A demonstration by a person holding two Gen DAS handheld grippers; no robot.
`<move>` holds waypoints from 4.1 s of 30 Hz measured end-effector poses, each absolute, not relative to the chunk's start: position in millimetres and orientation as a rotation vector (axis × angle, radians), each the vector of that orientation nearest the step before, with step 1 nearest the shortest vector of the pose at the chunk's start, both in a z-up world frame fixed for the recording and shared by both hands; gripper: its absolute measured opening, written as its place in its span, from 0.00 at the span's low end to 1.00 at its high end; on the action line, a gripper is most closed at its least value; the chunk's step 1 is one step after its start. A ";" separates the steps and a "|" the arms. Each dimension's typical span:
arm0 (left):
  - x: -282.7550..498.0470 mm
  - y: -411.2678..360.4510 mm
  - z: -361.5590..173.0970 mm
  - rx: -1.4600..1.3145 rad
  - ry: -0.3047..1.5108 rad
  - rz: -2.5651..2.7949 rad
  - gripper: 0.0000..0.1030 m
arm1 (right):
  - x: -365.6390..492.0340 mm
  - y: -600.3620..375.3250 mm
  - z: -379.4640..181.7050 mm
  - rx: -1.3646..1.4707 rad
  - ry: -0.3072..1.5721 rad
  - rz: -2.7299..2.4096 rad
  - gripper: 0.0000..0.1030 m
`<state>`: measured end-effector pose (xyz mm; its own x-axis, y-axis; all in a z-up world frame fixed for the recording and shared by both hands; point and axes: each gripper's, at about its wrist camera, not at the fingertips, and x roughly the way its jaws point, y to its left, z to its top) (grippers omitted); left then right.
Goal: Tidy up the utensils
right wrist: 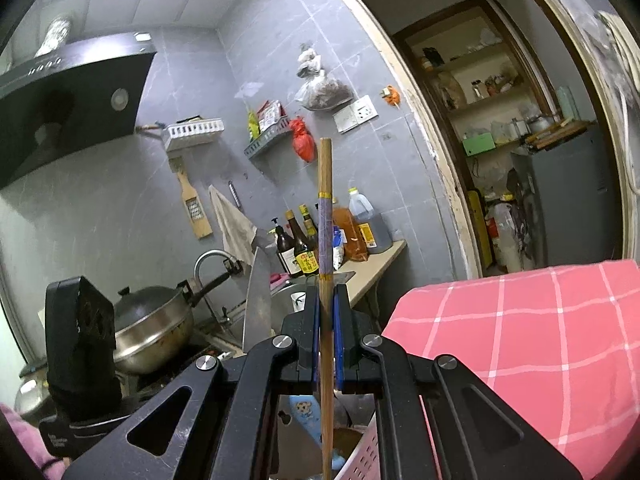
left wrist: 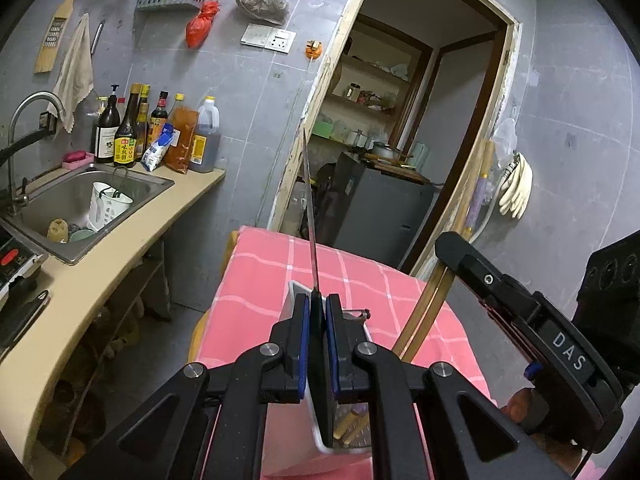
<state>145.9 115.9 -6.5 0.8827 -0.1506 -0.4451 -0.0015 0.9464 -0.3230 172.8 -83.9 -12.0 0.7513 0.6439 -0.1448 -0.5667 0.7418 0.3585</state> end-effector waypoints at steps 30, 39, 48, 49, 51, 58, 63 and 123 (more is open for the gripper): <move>121.2 115.2 1.0 -0.285 0.551 -0.170 0.45 | 156.1 -81.0 -10.9 0.237 0.417 0.685 0.36; 98.9 128.3 15.3 -0.331 0.485 -0.120 0.66 | 130.8 -94.9 11.3 0.256 0.378 0.583 0.50; 73.7 126.6 44.4 -0.291 0.390 -0.087 0.99 | 94.8 -124.7 45.2 0.230 0.326 0.386 0.90; 70.0 125.6 47.0 -0.293 0.380 -0.080 0.99 | 94.8 -124.7 45.2 0.230 0.326 0.386 0.93; 65.0 123.5 48.9 -0.296 0.379 -0.073 0.99 | 81.3 -137.0 53.1 0.207 0.317 0.327 0.98; 47.2 103.1 45.5 -0.279 0.390 -0.040 0.99 | 49.0 -169.3 55.5 0.159 0.359 0.211 0.98; 30.3 84.7 36.3 -0.269 0.431 -0.025 0.99 | 24.3 -191.5 48.1 0.120 0.405 0.145 0.98; -22.3 43.7 8.0 -0.197 0.514 -0.035 0.99 | -33.7 -209.1 16.9 0.140 0.478 0.063 0.98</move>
